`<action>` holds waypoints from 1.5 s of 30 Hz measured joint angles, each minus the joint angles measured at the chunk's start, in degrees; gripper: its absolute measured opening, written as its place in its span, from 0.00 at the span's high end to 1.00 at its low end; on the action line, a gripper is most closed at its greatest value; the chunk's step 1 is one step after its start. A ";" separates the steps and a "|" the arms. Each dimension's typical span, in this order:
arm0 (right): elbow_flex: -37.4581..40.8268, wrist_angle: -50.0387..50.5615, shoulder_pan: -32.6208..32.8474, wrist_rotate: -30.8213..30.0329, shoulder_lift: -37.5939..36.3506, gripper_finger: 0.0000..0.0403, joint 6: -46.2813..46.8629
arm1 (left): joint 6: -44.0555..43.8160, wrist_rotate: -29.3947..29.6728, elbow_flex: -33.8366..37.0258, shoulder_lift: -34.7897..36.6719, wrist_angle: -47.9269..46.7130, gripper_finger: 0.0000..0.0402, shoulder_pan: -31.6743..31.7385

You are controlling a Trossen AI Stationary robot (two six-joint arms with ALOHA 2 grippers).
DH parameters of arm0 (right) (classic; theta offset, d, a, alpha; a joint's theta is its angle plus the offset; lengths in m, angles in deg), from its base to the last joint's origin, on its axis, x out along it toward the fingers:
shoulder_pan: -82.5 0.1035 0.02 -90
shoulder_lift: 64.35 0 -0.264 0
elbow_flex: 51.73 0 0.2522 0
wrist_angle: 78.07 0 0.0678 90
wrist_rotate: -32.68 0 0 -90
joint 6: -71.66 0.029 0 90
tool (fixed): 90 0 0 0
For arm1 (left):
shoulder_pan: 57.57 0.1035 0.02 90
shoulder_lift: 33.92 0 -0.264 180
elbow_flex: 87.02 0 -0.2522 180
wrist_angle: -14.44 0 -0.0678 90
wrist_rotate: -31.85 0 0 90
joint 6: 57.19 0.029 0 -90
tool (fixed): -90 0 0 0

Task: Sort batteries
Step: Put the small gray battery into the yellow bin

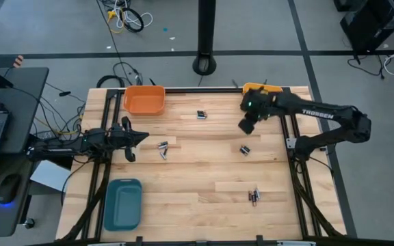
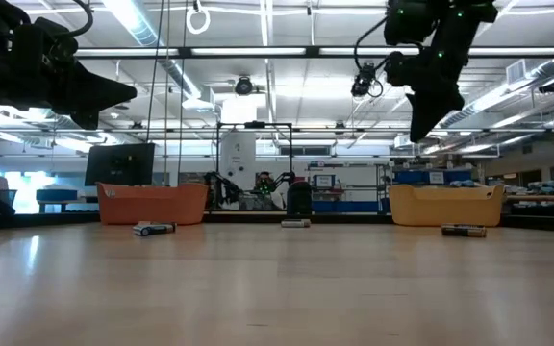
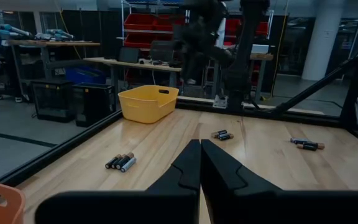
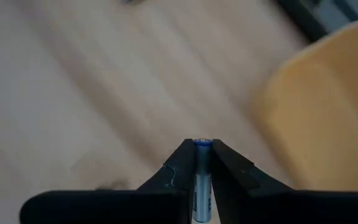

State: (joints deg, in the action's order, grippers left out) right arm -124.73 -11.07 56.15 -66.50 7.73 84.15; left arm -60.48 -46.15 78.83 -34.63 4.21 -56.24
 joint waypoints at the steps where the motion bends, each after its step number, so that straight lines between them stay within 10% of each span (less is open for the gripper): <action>1: -0.54 -0.02 -2.00 -0.03 0.00 0.88 -0.70 | -0.01 0.02 0.02 0.00 0.00 0.96 0.00; 18: 1.78 -10.25 -25.18 0.24 9.58 0.88 -6.30 | 0.01 0.02 0.00 0.02 -0.01 0.96 0.01; 32: 3.56 -20.53 -30.56 1.48 25.76 0.88 -7.78 | 0.00 0.04 0.02 0.00 3.00 0.96 0.00; 45: 3.43 -22.36 -31.25 2.56 23.82 0.83 -8.19 | 0.02 0.02 0.02 0.00 4.50 0.96 0.02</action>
State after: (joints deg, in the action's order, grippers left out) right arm -121.31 -33.44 24.90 -63.94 31.55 75.96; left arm -60.46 -46.14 78.85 -34.63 8.71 -56.22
